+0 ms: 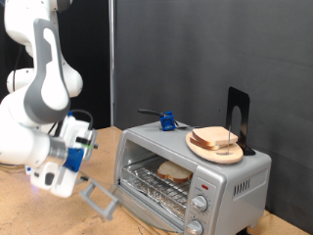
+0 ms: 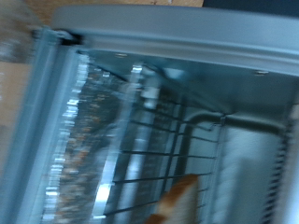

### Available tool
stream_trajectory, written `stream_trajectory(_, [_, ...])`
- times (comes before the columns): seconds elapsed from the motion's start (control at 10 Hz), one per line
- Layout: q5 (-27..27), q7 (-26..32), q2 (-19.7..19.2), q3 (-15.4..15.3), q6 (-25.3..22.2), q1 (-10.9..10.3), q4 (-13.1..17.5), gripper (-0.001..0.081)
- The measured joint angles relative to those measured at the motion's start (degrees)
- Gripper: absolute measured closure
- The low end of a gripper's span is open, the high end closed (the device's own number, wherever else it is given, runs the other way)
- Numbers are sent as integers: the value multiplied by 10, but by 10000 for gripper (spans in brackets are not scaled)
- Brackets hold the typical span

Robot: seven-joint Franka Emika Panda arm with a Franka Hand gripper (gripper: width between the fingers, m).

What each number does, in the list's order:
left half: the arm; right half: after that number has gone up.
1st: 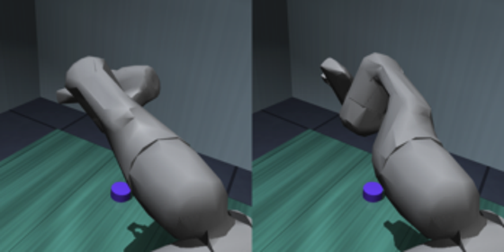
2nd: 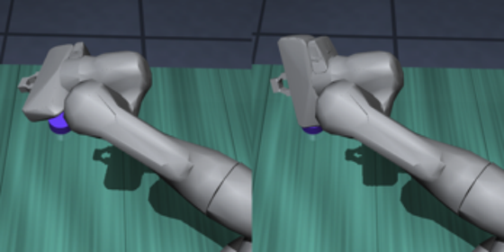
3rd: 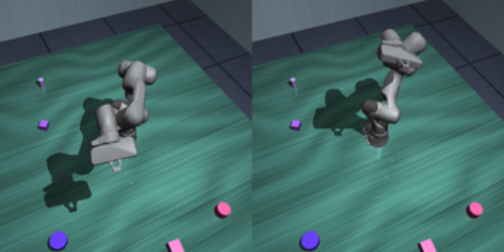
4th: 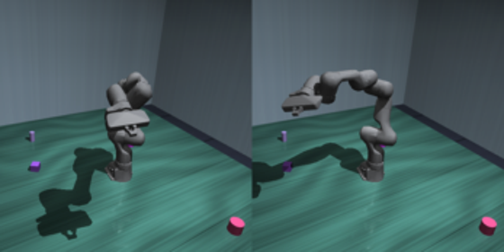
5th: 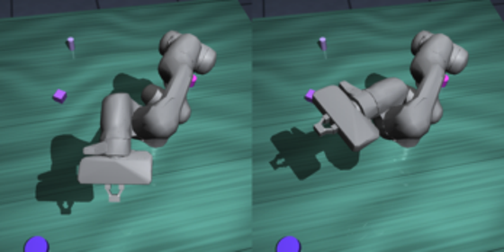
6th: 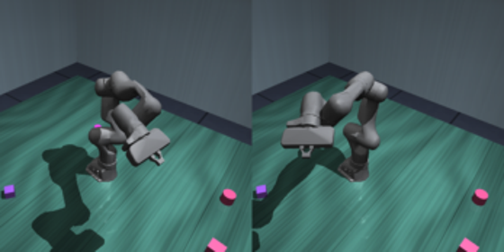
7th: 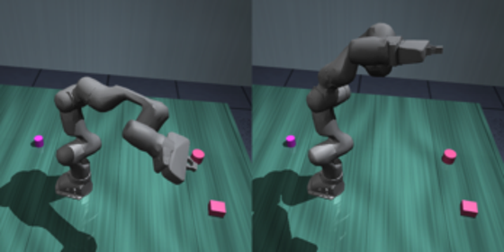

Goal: Make a piece of toast with the oven

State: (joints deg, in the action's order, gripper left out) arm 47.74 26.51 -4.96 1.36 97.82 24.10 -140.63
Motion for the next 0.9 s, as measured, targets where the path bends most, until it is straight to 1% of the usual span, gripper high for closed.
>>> stream_trajectory(0.3, [5,-15,62,-28,-4,-16,-29,-2])
stream_trajectory(0.5, [36,-26,100,-56,19,-35,-53,-2])
stream_trajectory(0.7, [68,-49,119,-84,56,-55,-66,-2])
stream_trajectory(0.9, [75,-61,121,-99,66,-63,-74,-2])
